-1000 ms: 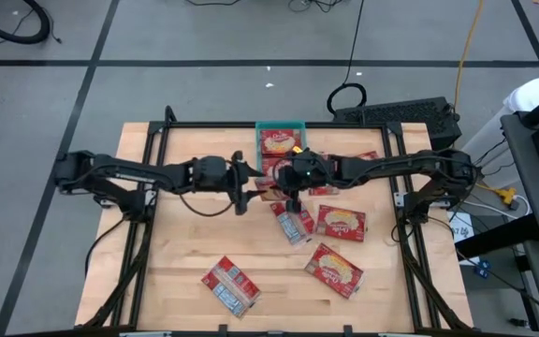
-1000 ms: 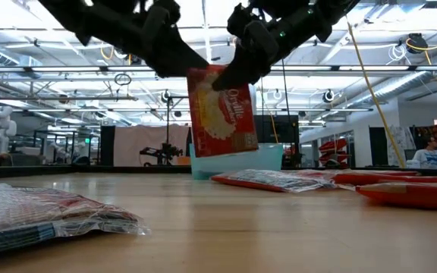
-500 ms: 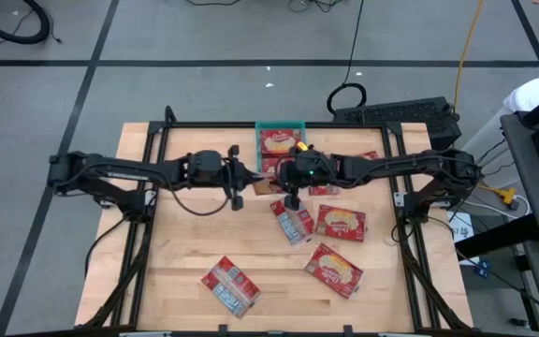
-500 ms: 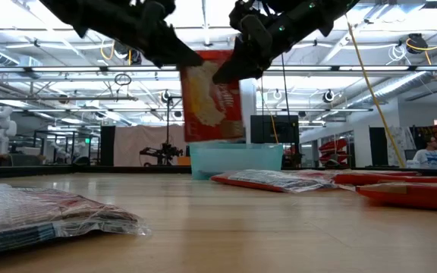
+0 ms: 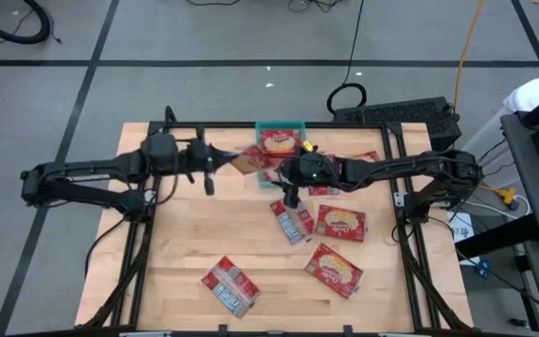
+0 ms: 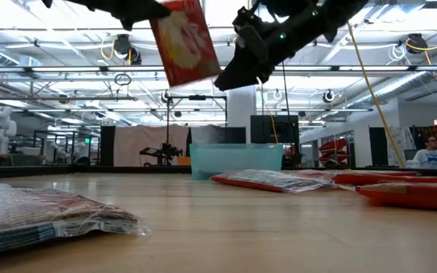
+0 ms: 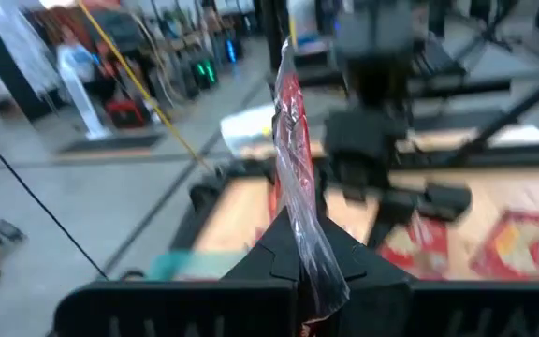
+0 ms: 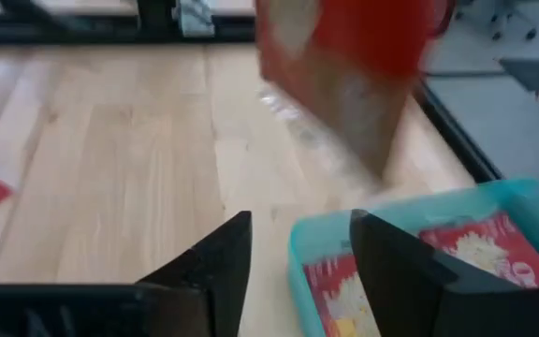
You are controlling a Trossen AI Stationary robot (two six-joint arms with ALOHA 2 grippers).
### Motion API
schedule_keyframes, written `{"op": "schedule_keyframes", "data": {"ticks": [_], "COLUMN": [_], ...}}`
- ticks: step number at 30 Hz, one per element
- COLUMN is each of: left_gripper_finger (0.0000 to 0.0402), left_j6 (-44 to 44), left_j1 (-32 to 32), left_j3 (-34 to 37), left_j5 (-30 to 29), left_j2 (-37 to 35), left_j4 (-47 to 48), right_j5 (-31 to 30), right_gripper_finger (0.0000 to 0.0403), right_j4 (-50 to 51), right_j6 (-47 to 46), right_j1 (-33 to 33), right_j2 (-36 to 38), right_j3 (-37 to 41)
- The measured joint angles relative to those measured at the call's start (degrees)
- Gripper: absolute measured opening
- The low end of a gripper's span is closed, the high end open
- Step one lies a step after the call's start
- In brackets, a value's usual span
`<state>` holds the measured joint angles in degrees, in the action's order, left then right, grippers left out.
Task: Sort popcorn bags into baskets
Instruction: Put the red popcorn bag into the blue bin
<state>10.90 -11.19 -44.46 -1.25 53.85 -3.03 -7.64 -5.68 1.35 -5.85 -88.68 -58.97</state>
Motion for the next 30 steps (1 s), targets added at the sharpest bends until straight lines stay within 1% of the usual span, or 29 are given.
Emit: {"op": "schedule_keyframes", "data": {"ticks": [1, 3, 7, 10, 13, 17, 22, 24, 27, 30], "left_gripper_finger": [0.0002, 0.0002, 0.0002, 0.0002, 0.0001, 0.0001, 0.0002, 0.0002, 0.0001, 0.0006], "left_j6": [-0.03, -0.53, -2.22, -2.08, -2.43, -2.84, -3.63, -3.88, -3.43, -3.07], "left_j1": [-0.35, -0.84, -1.15, -1.17, -1.17, -1.17, -1.17, -1.17, -1.19, -1.23], "left_j3": [0.21, 1.78, 7.42, 12.38, 16.7, 20.38, 20.63, 20.65, 20.63, 20.64], "left_j5": [0.17, 1.96, 6.37, 7.32, 7.32, 9.52, 10.96, 11.89, 12.15, 12.1], "left_j2": [-0.37, -0.39, 0.32, 0.34, 0.3, 2.69, 7.63, 9.8, 11.74, 13.11], "left_j4": [-1.4, -7.16, -18.26, -27.99, -38.49, -49.7, -57.16, -59.94, -62.32, -63.81], "right_j5": [0.0, 0.09, 0.26, 1.27, 4.02, 6.08, 11.04, 13.7, 15.42, 15.34], "right_gripper_finger": [0.0177, 0.0177, 0.0176, 0.0177, 0.0176, 0.0176, 0.0175, 0.0169, 0.0138, 0.0085], "right_j4": [-3.27, -11.51, -28.33, -36.78, -40.93, -45.01, -52.32, -54.82, -57.85, -58.13], "right_j6": [-0.21, -0.69, -1.97, -1.25, -0.7, -0.68, 0.26, 0.67, 0.74, 0.59], "right_j1": [-0.08, -0.06, -0.06, -0.19, -0.72, -1.74, -3.17, -3.48, -3.51, -3.49], "right_j2": [-0.02, -0.02, -0.04, 0.02, -0.08, 0.0, -0.04, -0.04, -0.04, -0.04], "right_j3": [1.23, 4.42, 11.49, 15.7, 18.59, 19.05, 19.07, 19.07, 19.05, 19.05]}}
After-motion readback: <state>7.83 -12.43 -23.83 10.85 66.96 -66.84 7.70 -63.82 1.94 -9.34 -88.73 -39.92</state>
